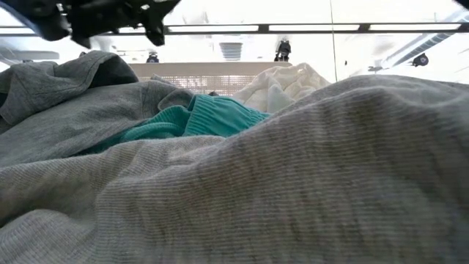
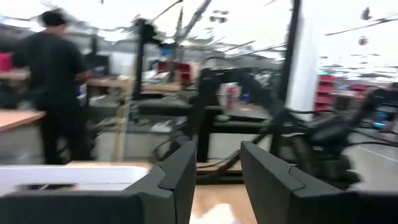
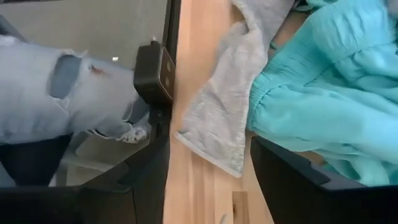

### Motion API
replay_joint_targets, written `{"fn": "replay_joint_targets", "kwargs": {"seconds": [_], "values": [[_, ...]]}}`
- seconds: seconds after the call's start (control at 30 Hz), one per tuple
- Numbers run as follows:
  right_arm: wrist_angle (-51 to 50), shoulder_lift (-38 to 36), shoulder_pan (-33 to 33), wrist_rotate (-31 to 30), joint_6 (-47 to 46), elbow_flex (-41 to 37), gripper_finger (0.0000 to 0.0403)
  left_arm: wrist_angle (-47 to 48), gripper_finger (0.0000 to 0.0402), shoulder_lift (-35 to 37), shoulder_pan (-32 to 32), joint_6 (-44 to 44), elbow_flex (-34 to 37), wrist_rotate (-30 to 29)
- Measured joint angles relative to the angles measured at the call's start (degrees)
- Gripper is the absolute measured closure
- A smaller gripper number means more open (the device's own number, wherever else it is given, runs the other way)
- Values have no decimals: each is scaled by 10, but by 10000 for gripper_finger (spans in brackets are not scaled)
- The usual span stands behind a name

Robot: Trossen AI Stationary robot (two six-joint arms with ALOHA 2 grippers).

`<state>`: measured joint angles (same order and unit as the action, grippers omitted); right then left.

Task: Sort clothes
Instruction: Put the gray sock into the white bin

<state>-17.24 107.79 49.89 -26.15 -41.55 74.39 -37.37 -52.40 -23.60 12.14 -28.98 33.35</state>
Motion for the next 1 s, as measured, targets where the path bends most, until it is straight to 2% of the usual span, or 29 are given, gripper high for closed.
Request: {"fn": "replay_joint_targets", "kwargs": {"seconds": [0.1, 0.23, 0.5, 0.6, 0.73, 0.77, 1.0], "values": [[2, 22, -3, 6, 11, 0, 199, 1, 288, 36, 55, -21, 34, -20], [5, 58, -7, 22, 21, 16, 202, 1, 288, 61, 136, -68, 63, -76], [17, 89, -24, 26, 51, 40, 214, 61, 288, 49, 239, -117, 64, -185], [11, 95, -34, 33, 62, 40, 256, 59, 288, 41, 253, -117, 64, -199], [6, 95, -42, 40, 101, 40, 369, 64, 288, 32, 256, -117, 64, -200], [1, 93, -42, 42, 112, 40, 385, 71, 288, 32, 256, -119, 64, -201], [-70, 16, -46, 56, 127, 39, 400, 120, 288, 28, 256, -147, 64, -260]]}}
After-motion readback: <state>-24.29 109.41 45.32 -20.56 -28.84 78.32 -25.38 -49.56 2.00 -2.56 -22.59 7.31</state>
